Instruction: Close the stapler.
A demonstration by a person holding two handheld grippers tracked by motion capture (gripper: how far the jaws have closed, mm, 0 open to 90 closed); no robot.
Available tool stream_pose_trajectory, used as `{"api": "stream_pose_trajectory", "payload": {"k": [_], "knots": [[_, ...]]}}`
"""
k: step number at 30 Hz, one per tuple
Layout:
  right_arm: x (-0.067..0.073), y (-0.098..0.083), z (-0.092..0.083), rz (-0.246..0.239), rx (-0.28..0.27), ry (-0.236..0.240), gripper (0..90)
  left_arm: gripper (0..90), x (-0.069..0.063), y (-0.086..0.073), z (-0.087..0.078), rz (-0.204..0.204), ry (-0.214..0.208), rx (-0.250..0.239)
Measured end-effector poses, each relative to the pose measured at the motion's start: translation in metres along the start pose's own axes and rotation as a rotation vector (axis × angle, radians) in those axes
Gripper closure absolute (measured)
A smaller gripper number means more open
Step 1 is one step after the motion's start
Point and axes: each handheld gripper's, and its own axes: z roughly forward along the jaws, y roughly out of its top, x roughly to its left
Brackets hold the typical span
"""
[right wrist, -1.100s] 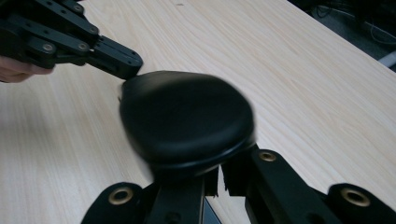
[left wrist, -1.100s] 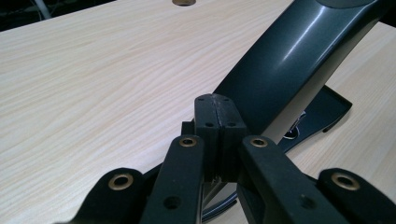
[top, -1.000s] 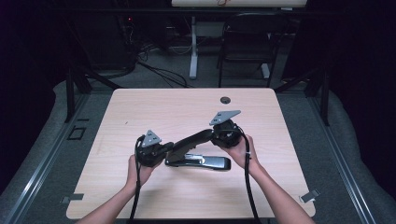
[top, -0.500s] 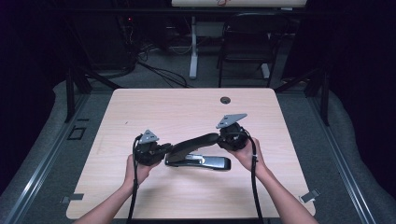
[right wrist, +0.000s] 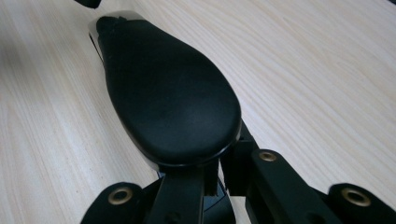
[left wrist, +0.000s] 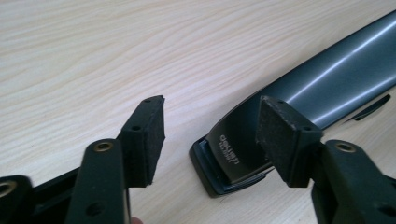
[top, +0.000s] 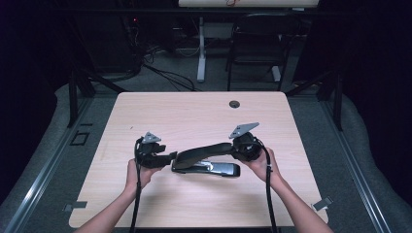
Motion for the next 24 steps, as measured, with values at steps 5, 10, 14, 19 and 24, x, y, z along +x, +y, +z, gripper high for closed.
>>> {"api": "stream_pose_trajectory", "payload": {"k": [5,10,14,19,24], "knots": [[-0.005,-0.002,0.006,0.006,0.038,-0.009,86.8,35.9,0.002,0.000,0.002,-0.012,0.007,0.015],[-0.009,-0.005,0.007,0.019,0.056,-0.002,86.1,33.1,0.003,0.000,0.002,-0.015,0.006,0.022],[-0.011,-0.006,0.009,0.022,0.074,0.007,85.6,30.8,0.005,-0.001,0.003,-0.024,0.006,0.032],[-0.012,-0.010,0.010,0.027,0.085,0.002,84.6,25.7,0.007,-0.002,0.004,-0.030,0.018,0.037],[-0.013,-0.011,0.011,0.031,0.098,-0.002,84.4,21.8,0.011,-0.002,0.002,-0.037,0.026,0.036]]}}
